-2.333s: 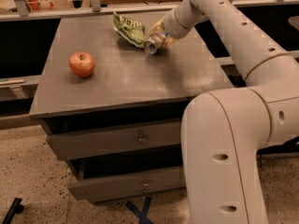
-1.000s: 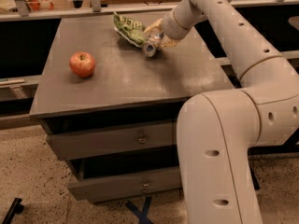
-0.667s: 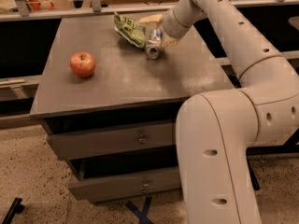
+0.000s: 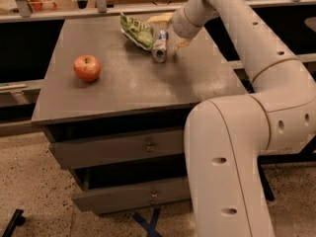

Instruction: Move redbull can near green jalapeno chip bag

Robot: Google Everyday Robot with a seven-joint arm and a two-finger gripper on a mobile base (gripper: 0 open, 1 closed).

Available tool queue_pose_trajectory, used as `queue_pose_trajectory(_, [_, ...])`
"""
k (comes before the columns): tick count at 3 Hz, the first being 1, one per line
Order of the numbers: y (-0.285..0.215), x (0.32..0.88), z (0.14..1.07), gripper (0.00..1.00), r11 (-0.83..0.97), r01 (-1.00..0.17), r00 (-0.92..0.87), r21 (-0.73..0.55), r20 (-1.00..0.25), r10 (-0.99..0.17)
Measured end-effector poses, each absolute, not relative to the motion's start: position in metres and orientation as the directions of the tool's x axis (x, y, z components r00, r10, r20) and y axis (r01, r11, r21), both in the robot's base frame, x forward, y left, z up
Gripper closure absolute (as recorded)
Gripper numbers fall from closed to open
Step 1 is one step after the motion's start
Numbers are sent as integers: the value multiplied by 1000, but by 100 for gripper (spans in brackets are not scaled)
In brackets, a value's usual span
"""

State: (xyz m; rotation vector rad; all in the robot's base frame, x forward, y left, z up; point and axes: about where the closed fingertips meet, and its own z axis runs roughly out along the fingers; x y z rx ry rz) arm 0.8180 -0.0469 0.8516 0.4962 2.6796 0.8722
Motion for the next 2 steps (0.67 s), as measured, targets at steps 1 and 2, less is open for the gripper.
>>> queue_pose_trajectory(1, [-47, 818, 853, 0, 759, 234, -902, 608, -156, 403])
queue_pose_trajectory(2, [-47, 818, 853, 0, 759, 234, -902, 608, -156, 403])
